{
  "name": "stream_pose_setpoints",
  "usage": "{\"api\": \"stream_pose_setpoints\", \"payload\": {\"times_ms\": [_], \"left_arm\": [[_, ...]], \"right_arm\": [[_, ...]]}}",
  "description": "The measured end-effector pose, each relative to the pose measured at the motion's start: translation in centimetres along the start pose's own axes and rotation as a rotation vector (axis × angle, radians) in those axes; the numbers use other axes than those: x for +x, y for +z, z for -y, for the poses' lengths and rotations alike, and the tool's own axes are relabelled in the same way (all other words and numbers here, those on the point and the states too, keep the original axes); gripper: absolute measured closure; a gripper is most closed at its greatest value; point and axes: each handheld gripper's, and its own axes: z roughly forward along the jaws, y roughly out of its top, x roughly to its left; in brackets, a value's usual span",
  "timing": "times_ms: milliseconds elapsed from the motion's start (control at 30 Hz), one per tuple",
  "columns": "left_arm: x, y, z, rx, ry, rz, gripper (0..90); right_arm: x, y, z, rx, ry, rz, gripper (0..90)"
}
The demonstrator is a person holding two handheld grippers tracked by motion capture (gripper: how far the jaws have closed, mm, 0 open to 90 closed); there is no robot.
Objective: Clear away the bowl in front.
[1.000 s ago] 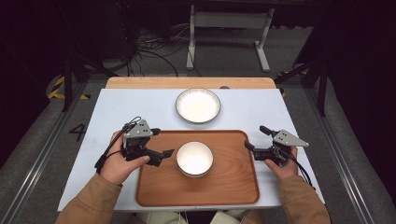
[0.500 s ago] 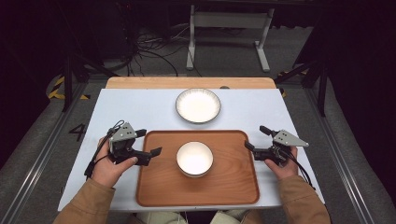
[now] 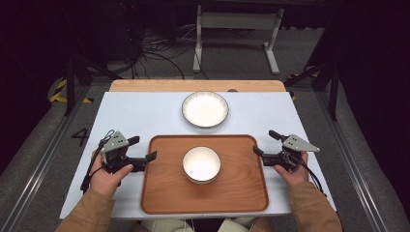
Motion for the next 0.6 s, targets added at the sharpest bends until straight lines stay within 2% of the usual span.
{"api": "stream_pose_setpoints", "payload": {"times_ms": [200,600], "left_arm": [[0.7,0.1,1.4,0.005,-0.013,-0.051,10.3],[1.5,-0.2,3.3,-0.02,-0.046,-0.096,9.6]], "right_arm": [[0.0,0.0,0.0,0.0,0.0,0.0,8.4],[0.0,0.0,0.0,0.001,0.0,0.001,8.4]]}}
